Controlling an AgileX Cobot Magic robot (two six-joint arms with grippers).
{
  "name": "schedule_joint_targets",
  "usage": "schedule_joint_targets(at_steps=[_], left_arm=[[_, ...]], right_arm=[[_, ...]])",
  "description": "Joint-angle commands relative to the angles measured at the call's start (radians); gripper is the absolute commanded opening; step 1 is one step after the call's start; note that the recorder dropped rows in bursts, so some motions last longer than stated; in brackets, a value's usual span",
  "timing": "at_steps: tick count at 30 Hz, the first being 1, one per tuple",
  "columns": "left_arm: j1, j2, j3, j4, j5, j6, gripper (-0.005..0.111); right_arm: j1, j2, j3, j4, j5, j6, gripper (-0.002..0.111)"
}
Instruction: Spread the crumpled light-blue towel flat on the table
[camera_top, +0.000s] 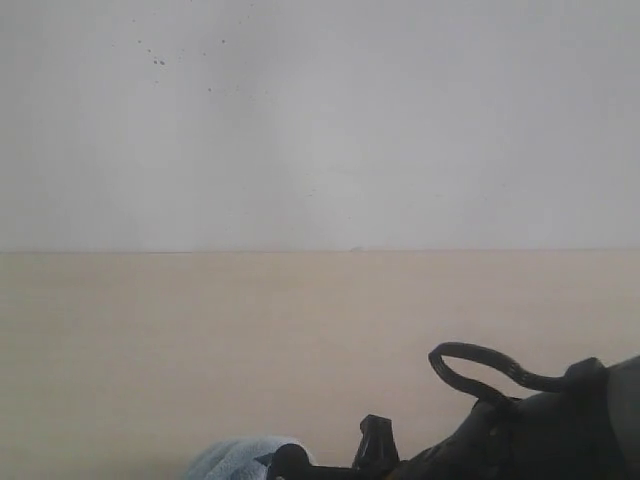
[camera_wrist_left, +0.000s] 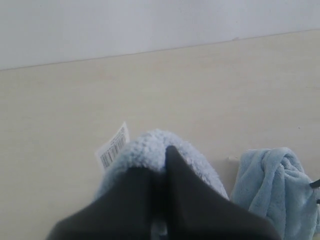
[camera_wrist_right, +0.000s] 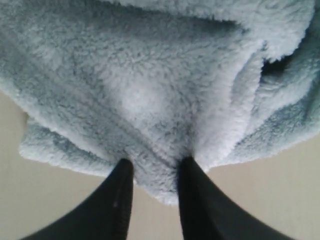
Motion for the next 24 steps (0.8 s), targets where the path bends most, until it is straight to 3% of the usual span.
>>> schedule_joint_targets(at_steps=[1, 6, 13, 17, 24], left_arm=[[0.001, -0.006, -0.006, -0.008, -0.023, -0.008, 0.004], [0.001, -0.019, -0.006, -0.004, -0.021, -0.008, 0.004], [0.001, -0.118, -0.006, -0.004, 0.016, -0.008, 0.004], [0.001, -0.155, -0.006, -0.004, 0.070, -0.008, 0.004], [0.001, -0.171, -0.006, -0.064, 0.075, -0.002, 0.004]], right_arm=[[0.000, -0.021, -0.001, 0.001, -0.024, 0.006, 0.000], [-0.024, -0.093, -0.001, 0.005, 0.037, 0.077, 0.000], [-0.182, -0.286, -0.001, -0.003, 0.229, 0.180, 0.000], [-0.248, -0.464, -0.001, -0.016, 0.383, 0.217, 0.000], [-0.248, -0.807, -0.058, -0.107, 0.748, 0.319, 0.000]])
